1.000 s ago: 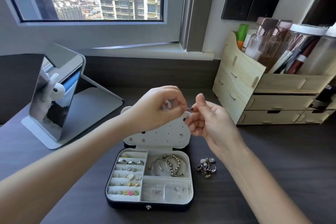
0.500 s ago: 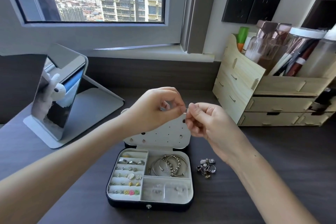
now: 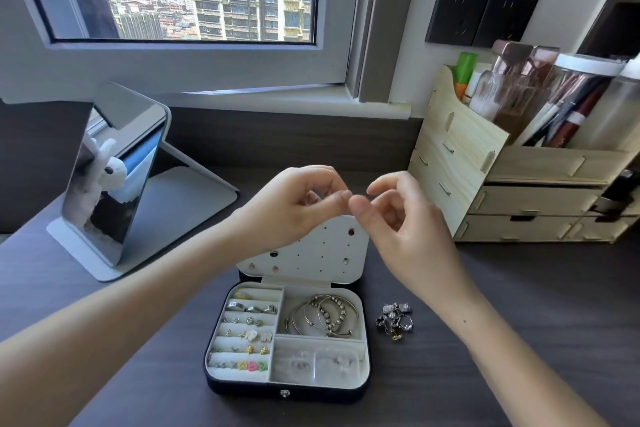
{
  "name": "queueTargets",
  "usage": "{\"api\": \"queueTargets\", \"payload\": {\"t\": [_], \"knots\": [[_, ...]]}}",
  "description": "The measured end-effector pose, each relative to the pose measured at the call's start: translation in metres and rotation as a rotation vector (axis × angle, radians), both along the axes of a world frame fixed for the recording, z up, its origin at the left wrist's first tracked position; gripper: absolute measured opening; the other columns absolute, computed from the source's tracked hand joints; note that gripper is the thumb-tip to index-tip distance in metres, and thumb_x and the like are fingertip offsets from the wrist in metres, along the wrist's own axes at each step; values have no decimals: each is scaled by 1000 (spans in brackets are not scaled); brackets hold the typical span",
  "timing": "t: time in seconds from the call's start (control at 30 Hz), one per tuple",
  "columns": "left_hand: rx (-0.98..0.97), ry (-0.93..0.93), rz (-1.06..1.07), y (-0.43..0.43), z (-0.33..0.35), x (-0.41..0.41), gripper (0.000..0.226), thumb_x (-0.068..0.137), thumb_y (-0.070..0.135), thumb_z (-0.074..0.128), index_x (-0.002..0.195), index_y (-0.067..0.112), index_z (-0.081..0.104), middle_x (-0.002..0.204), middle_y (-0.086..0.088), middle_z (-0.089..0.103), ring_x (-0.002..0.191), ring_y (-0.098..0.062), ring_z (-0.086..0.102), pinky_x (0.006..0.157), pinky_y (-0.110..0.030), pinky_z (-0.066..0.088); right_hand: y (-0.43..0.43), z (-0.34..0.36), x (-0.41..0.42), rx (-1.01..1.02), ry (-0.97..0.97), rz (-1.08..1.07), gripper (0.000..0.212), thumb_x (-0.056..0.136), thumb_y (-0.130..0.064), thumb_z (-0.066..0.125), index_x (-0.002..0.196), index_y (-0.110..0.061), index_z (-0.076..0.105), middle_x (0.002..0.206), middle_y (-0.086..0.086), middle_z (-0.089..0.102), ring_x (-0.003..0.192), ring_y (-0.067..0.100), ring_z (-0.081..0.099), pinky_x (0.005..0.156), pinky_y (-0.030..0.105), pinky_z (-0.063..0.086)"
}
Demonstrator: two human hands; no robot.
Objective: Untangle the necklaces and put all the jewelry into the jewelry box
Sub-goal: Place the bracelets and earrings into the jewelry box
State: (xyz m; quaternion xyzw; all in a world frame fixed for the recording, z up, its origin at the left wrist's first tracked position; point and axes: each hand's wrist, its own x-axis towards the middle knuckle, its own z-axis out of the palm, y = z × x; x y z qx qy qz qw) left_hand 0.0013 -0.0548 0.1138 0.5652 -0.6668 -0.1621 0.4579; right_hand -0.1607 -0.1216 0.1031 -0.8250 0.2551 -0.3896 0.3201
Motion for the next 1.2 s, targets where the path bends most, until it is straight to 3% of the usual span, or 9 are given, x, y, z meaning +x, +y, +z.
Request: {"api": "queueTargets", "payload": {"t": [0.07, 0.13, 0.27, 0.4, 0.5, 0.63, 0.9, 1.1, 1.2], "knots": [[-8, -12, 7, 0, -1, 0, 23, 86, 34, 56, 76, 15, 65, 81, -3, 61, 69, -22, 58, 63, -34, 48, -2, 1, 2, 21, 47, -49, 54, 83, -72, 40, 75, -20, 53, 58, -3, 57, 54, 5, 49, 57, 24, 42], [-18, -20, 9, 0, -1, 0, 26, 84, 39, 54, 77, 17, 65, 82, -2, 62, 74, -20, 59, 65, -34, 50, 0, 5, 5, 138, 82, 1, 61, 89, -66, 33, 63, -14, 52, 51, -1, 52, 51, 8, 47, 58, 28, 41], [-37, -14, -3, 0, -2, 1, 33, 84, 42, 54, 80, 12, 66, 82, -8, 61, 75, -36, 58, 67, -51, 49, 3, 11, 7, 305, 29, 149, 47, 97, -37, 43, 59, -11, 51, 47, -5, 47, 49, 6, 42, 57, 23, 36], [-40, -22, -8, 0, -1, 2, 37, 82, 44, 53, 81, 9, 66, 83, -10, 61, 73, -36, 57, 65, -49, 50, 1, 11, 5, 328, -18, 187, 22, 93, -23, 57, 77, -8, 57, 56, -11, 52, 50, -1, 47, 54, 12, 36], [-40, -22, 2, -1, -1, 1, 35, 83, 43, 55, 80, 10, 66, 81, -9, 61, 72, -28, 57, 63, -40, 50, 3, 13, 4, 373, -25, 202, 27, 92, -32, 56, 86, -6, 61, 59, -6, 54, 49, 0, 46, 51, 10, 34], [-20, -18, 25, -2, -1, 1, 22, 86, 34, 57, 79, 16, 67, 83, -5, 63, 78, -27, 62, 72, -46, 51, 4, 17, 7, 560, -1, 151, 51, 90, -53, 38, 75, -8, 57, 54, 2, 51, 40, 4, 39, 39, 13, 29], [-19, -16, 33, -2, -1, 1, 23, 86, 34, 56, 79, 15, 66, 83, -7, 62, 78, -30, 61, 72, -48, 51, 5, 19, 6, 601, -45, 223, 40, 97, -22, 48, 59, -16, 54, 53, 2, 44, 39, 4, 33, 38, 12, 26], [-15, -21, 40, 0, 0, 0, 23, 87, 28, 55, 81, 10, 67, 83, -6, 63, 78, -23, 61, 73, -43, 51, 3, 22, 6, 666, 34, 194, 47, 97, -46, 38, 68, -11, 50, 48, 5, 41, 37, 9, 30, 35, 17, 22], [-19, -21, 38, 0, -1, 0, 24, 87, 31, 56, 81, 10, 67, 83, -7, 63, 77, -27, 61, 72, -45, 50, 4, 21, 8, 653, 23, 202, 46, 99, -38, 38, 63, -11, 47, 45, 4, 37, 38, 10, 26, 35, 16, 19]]}}
